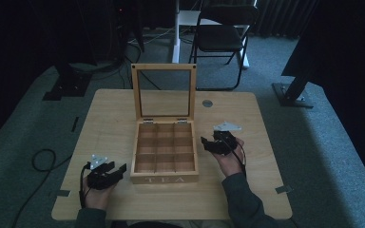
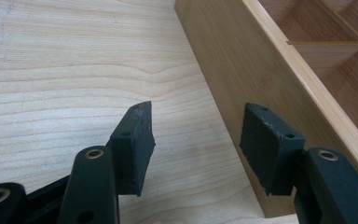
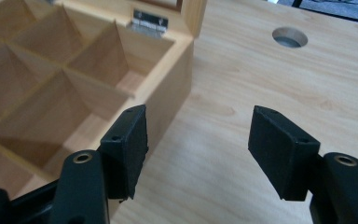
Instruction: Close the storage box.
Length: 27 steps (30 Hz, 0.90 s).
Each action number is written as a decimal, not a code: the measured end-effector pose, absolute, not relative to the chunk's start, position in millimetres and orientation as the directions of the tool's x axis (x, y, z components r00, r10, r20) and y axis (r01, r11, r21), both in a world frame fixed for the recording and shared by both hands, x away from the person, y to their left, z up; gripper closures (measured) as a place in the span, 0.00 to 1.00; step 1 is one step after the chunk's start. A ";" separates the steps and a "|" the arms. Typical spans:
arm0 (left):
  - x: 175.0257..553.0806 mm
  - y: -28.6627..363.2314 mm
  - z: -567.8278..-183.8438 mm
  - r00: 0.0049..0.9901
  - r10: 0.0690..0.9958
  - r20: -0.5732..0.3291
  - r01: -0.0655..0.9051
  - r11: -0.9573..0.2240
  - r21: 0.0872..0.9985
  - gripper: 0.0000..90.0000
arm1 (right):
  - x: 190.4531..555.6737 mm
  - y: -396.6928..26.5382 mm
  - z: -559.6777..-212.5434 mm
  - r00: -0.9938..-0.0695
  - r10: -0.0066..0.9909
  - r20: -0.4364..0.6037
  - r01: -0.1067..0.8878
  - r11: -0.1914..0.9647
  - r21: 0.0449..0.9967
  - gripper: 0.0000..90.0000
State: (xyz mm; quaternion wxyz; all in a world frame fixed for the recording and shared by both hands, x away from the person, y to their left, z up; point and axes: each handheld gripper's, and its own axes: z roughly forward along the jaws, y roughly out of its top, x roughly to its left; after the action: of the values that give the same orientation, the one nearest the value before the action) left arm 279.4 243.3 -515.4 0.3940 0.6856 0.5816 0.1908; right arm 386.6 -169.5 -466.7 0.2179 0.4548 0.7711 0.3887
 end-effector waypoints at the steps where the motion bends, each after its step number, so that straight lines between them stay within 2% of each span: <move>1: 279.2 243.7 -515.2 0.251 0.948 -0.194 0.647 -0.015 0.762 0.50 | 390.5 -168.0 -462.7 -0.492 0.870 0.019 0.529 0.281 0.801 0.41; 14: 281.6 244.4 -512.9 0.253 0.950 -0.181 0.642 -0.025 0.766 0.50 | 415.5 -160.0 -445.4 -0.502 0.864 0.045 0.528 0.264 0.807 0.48; 18: 281.5 244.5 -512.0 0.253 0.952 -0.173 0.636 -0.029 0.771 0.50 | 426.0 -157.1 -440.4 -0.491 0.866 0.094 0.539 0.217 0.814 0.47; 27: 281.1 244.9 -509.6 0.261 0.948 -0.181 0.636 -0.028 0.771 0.50 | 446.2 -138.9 -427.8 -0.514 0.855 0.070 0.512 0.239 0.825 0.47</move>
State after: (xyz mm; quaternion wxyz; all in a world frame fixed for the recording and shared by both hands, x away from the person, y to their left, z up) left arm 281.1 244.9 -509.6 0.3947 0.6892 0.5746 0.1978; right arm 446.2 -138.9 -427.8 0.2033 0.4493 0.7605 0.4224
